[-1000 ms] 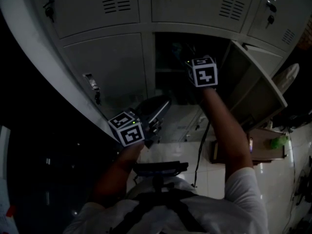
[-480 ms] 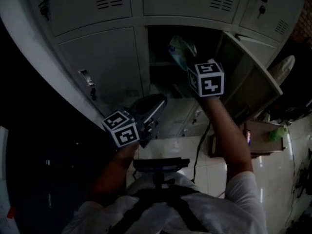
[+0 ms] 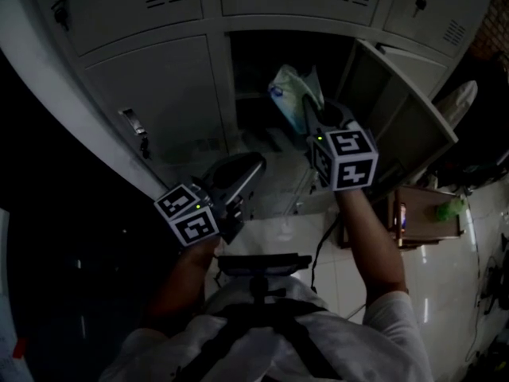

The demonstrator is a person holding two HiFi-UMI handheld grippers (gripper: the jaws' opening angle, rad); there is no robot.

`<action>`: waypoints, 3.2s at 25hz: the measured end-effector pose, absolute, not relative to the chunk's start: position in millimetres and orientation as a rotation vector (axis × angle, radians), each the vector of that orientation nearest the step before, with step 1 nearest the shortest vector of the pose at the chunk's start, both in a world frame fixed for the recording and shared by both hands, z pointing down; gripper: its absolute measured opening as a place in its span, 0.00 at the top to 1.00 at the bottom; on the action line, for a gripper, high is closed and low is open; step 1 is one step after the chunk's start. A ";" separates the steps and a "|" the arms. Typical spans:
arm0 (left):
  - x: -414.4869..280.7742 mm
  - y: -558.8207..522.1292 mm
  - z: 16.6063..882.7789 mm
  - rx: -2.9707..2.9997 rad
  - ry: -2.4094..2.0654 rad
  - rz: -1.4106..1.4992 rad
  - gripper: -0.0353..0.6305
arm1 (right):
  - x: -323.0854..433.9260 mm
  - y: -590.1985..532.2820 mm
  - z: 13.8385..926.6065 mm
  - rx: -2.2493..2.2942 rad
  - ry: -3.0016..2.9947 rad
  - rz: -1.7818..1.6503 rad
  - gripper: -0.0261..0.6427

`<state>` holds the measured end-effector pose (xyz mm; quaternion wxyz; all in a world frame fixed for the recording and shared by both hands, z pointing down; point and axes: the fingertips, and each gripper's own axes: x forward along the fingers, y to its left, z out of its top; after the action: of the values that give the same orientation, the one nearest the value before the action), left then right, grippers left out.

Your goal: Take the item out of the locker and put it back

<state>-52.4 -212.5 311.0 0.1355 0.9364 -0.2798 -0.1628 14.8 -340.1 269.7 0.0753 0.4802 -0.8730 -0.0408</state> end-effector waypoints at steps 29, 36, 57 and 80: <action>-49.1 -189.8 344.8 2.635 -0.759 -0.459 0.95 | 60.7 -260.8 328.6 1.483 -2.670 0.111 0.94; -50.7 -187.0 351.2 2.615 -0.757 -0.455 0.95 | 71.2 -249.5 344.2 1.502 -2.657 0.158 0.94; -43.6 -168.9 379.8 2.546 -0.720 -0.412 0.95 | 70.8 -211.3 377.1 1.471 -2.654 0.279 0.94; -42.5 -158.7 386.8 2.526 -0.694 -0.413 0.95 | 68.0 -207.3 385.3 1.461 -2.643 0.303 0.94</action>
<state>-42.5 -158.7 386.8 0.2424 0.9241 -0.2541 -0.1511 68.0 -207.3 385.3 0.0532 0.4808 -0.8695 0.0996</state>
